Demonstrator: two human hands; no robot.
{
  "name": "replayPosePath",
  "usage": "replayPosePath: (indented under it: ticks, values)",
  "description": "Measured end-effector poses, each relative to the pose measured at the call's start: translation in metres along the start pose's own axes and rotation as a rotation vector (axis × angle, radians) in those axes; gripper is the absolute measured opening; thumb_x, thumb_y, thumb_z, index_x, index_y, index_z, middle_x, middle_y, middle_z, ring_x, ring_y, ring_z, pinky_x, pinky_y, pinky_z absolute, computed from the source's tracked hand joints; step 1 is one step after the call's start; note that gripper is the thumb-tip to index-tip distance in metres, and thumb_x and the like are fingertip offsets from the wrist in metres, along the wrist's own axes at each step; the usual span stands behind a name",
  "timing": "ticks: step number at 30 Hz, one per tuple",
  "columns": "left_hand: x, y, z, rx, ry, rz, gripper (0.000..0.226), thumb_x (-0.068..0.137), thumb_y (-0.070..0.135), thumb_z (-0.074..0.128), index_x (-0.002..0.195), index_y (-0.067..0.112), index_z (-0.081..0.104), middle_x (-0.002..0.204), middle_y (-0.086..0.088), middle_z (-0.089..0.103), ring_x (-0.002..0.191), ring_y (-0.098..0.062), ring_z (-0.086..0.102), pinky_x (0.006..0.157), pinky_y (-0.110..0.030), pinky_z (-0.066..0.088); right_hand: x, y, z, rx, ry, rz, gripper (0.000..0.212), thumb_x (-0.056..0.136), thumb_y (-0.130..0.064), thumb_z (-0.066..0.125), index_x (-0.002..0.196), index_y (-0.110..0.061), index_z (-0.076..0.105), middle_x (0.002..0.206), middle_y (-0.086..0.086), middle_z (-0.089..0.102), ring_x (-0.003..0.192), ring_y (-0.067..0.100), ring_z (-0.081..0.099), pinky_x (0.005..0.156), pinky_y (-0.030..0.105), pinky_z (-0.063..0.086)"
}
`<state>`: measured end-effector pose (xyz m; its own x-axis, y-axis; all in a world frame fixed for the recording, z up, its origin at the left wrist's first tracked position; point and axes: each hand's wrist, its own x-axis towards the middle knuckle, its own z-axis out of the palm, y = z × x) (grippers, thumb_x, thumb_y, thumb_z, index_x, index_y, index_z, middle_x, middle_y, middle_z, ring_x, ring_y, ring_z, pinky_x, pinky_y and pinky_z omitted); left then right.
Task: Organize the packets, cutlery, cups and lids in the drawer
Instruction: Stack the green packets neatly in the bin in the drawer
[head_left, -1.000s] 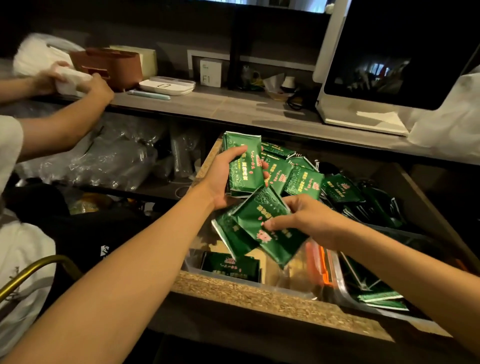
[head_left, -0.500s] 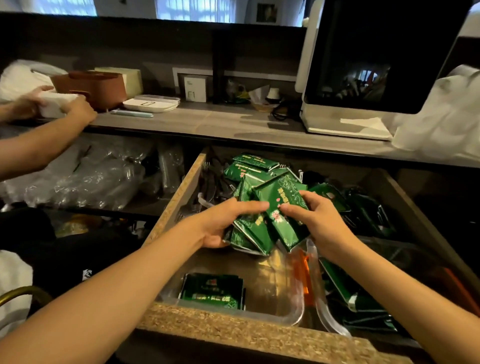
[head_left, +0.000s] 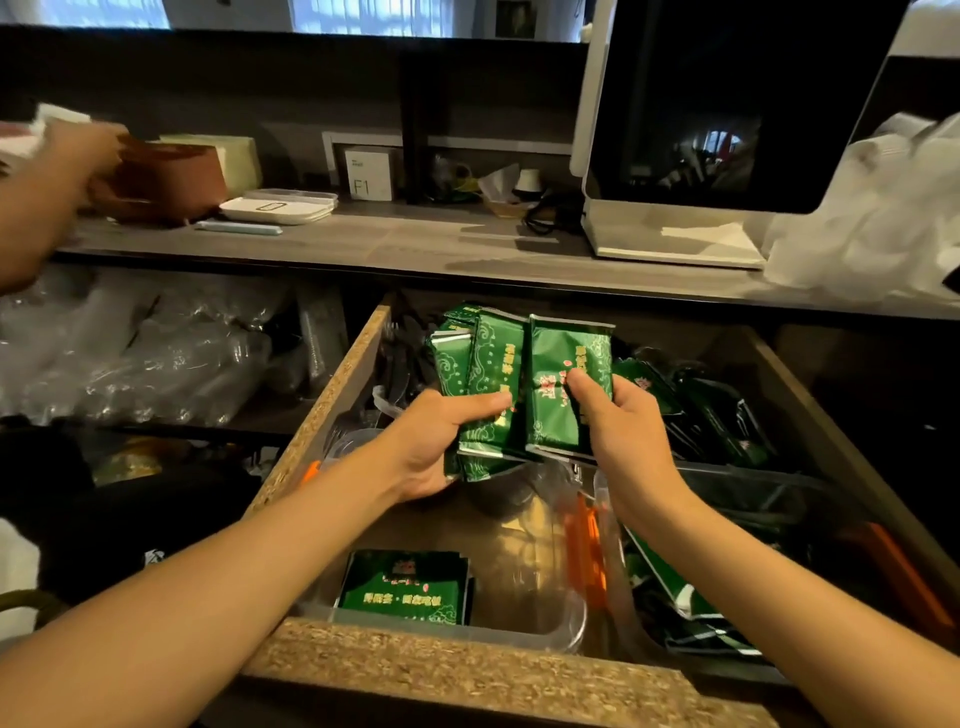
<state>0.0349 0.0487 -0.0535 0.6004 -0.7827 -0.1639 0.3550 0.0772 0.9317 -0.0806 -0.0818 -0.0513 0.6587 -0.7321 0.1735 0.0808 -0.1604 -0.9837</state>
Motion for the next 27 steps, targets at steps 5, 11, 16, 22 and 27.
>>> replayPosePath:
  ticks: [5,11,16,22,27]
  values:
    - [-0.009,-0.001,0.012,-0.015,-0.056,-0.017,0.074,0.059,0.044,0.093,0.11,-0.004,0.069,0.116,-0.025,0.07,0.113,-0.039,0.065,0.107,-0.056,0.045,-0.012,0.006,0.015,-0.038,-0.052,0.071,0.036,0.099,-0.043,0.048,0.121,-0.016,0.058,0.122,0.003,0.063,0.116,0.024,0.059,0.097,0.044,0.047]
    - [-0.009,-0.014,0.017,0.081,-0.1,-0.051,0.059,0.06,0.028,0.094,0.103,-0.007,0.073,0.113,-0.03,0.068,0.106,-0.043,0.066,0.103,-0.058,0.047,-0.021,0.005,0.025,0.042,-0.119,0.205,0.063,0.095,-0.054,0.041,0.15,-0.026,0.029,0.137,-0.006,0.034,0.134,0.019,0.036,0.111,0.045,0.032]
    - [-0.008,-0.008,0.022,-0.048,-0.119,-0.027,0.027,0.08,0.034,0.068,0.091,0.013,0.081,0.1,-0.018,0.072,0.093,-0.034,0.068,0.103,-0.054,0.046,-0.015,-0.002,0.025,0.148,-0.145,0.122,0.035,0.094,-0.05,0.044,0.106,-0.021,0.06,0.116,-0.003,0.06,0.109,0.011,0.06,0.096,0.031,0.049]
    - [-0.01,0.003,0.016,-0.125,-0.108,0.075,0.032,0.08,0.035,0.057,0.09,0.015,0.081,0.097,-0.011,0.074,0.085,-0.023,0.072,0.087,-0.04,0.055,-0.02,-0.004,0.027,0.062,-0.297,0.031,0.022,0.099,-0.037,0.049,0.12,-0.039,0.056,0.119,-0.014,0.065,0.111,0.008,0.061,0.101,0.043,0.048]
    - [0.0,-0.001,0.015,0.037,0.016,0.107,0.031,0.092,0.024,0.065,0.122,0.016,0.064,0.117,-0.011,0.072,0.11,-0.028,0.068,0.103,-0.051,0.05,-0.023,-0.012,0.018,-0.032,-0.162,-0.098,0.038,0.1,-0.031,0.047,0.136,-0.024,0.05,0.132,-0.008,0.06,0.124,0.008,0.054,0.109,0.045,0.041]
